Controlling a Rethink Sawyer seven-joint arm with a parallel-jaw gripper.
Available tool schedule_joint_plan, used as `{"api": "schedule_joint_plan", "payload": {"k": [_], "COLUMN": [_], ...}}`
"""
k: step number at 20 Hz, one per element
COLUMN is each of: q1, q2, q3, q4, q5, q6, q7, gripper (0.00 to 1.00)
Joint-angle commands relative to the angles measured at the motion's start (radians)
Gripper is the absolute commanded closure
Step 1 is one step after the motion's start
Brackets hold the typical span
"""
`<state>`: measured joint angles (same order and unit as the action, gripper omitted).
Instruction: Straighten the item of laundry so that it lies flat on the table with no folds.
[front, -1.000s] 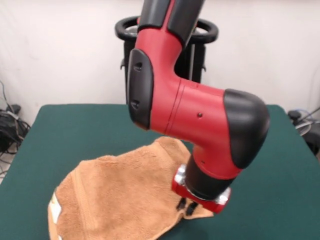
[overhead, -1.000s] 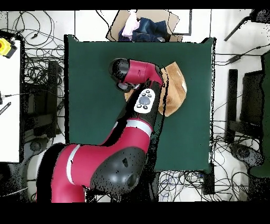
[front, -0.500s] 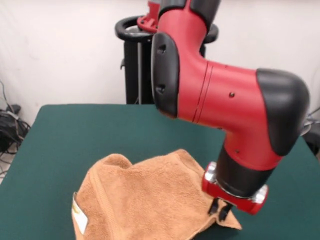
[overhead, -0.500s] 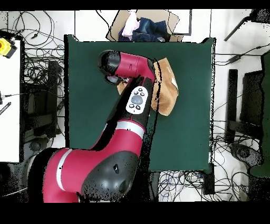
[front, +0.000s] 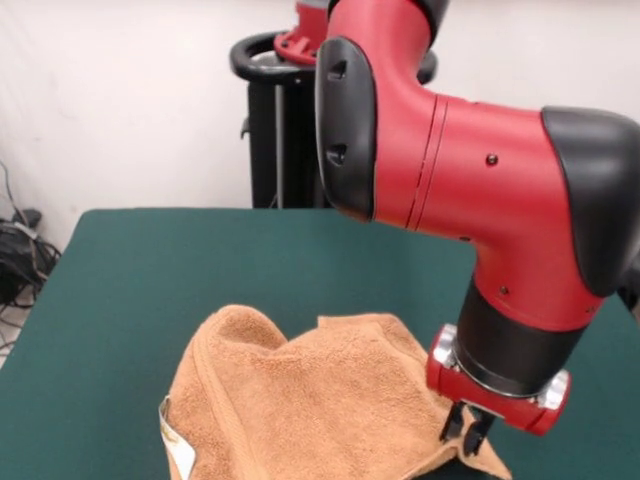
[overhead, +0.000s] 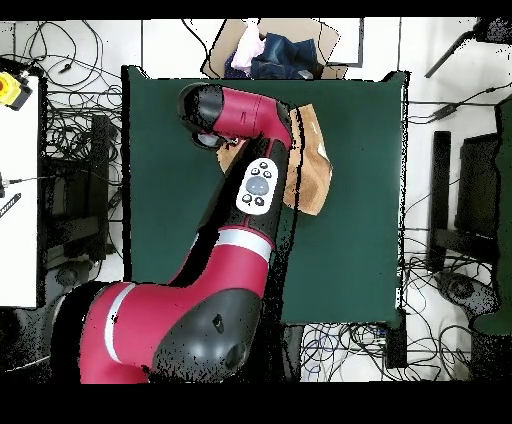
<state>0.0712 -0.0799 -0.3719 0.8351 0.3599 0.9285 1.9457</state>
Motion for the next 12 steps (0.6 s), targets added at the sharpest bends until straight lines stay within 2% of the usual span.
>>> {"api": "schedule_joint_plan", "payload": {"k": [1,2,12], "q1": [0.021,0.024,0.025], "q2": [0.078,0.08,0.091], "q3": [0.078,0.074,0.059], "q4": [0.033,0.036,0.049], "q5": [0.017,0.014,-0.02], "q6": [-0.046,-0.049,-0.063], "q7": [0.26,0.26,0.204], "gripper": [1.0,0.0,0.0]}}
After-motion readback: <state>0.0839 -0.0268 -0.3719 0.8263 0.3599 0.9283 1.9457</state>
